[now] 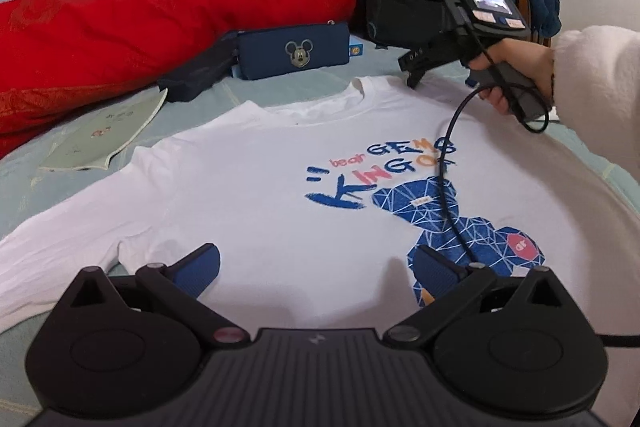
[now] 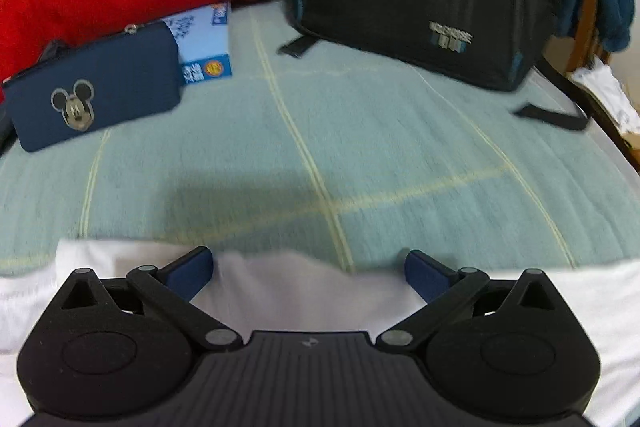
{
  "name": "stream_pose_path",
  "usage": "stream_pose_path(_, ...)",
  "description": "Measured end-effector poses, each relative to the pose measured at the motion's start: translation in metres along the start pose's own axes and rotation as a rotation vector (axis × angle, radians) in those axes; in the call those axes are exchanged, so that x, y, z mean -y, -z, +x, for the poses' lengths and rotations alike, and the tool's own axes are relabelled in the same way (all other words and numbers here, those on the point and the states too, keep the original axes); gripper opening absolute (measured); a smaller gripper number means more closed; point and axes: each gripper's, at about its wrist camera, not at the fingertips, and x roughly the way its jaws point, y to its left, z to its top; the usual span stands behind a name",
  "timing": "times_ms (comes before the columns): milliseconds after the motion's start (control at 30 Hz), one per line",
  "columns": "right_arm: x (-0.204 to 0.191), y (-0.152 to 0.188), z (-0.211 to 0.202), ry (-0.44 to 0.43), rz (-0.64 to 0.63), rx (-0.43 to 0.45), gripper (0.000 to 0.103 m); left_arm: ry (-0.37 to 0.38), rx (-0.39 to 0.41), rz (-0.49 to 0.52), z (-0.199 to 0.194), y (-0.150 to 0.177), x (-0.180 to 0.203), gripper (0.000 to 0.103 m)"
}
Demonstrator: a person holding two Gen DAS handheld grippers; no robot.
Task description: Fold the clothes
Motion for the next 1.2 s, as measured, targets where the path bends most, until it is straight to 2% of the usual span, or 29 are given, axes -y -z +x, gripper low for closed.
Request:
stream_pose_path(200, 0.003, -0.006, -0.037, -0.031, -0.018, 0.044, 0.103, -0.001, 0.000, -0.014, -0.002, 0.000, -0.003, 0.102)
stream_pose_path(267, 0.008, 0.000, -0.059, -0.051, -0.049, 0.038, 0.103, -0.006, -0.002, -0.011, -0.001, 0.000, -0.002, 0.102)
stream_pose_path(367, 0.021, 0.014, -0.073, -0.030, -0.089, -0.005, 0.103, -0.006, -0.004, -0.007, 0.000, 0.001, -0.001, 0.102)
stream_pose_path(500, 0.043, 0.037, -0.049, 0.010, -0.064, -0.089, 0.103, -0.004, -0.004, -0.005, 0.000, 0.001, -0.001, 0.102)
stream_pose_path(567, 0.056, 0.041, -0.035, -0.023, 0.002, -0.073, 0.103, -0.007, -0.010, -0.004, 0.002, 0.001, 0.000, 0.102)
stream_pose_path(633, 0.061, 0.034, -0.026, -0.017, 0.022, -0.028, 0.103, -0.011, -0.019, -0.001, 0.005, 0.002, 0.001, 0.102)
stream_pose_path(733, 0.063, 0.020, -0.019, -0.022, 0.024, -0.023, 0.103, -0.017, -0.027, 0.002, 0.007, 0.002, 0.002, 0.102)
stream_pose_path(867, 0.075, 0.024, -0.058, -0.114, -0.012, 0.061, 0.103, -0.012, -0.012, 0.000, 0.003, 0.002, 0.002, 0.102)
stream_pose_path(933, 0.087, 0.035, -0.077, -0.194, -0.022, 0.087, 0.103, -0.006, -0.009, 0.000, 0.002, 0.002, 0.002, 0.102)
stream_pose_path(1067, 0.112, 0.073, -0.089, -0.298, 0.001, 0.063, 0.103, -0.009, -0.006, 0.013, 0.002, 0.002, 0.005, 0.102)
stream_pose_path(1100, 0.117, 0.082, -0.090, -0.314, 0.010, 0.055, 0.103, -0.007, -0.006, 0.016, 0.002, 0.002, 0.006, 0.102)
stream_pose_path(1200, 0.132, 0.105, -0.087, -0.272, 0.036, 0.045, 0.103, -0.013, -0.006, 0.024, 0.001, 0.003, 0.007, 0.102)
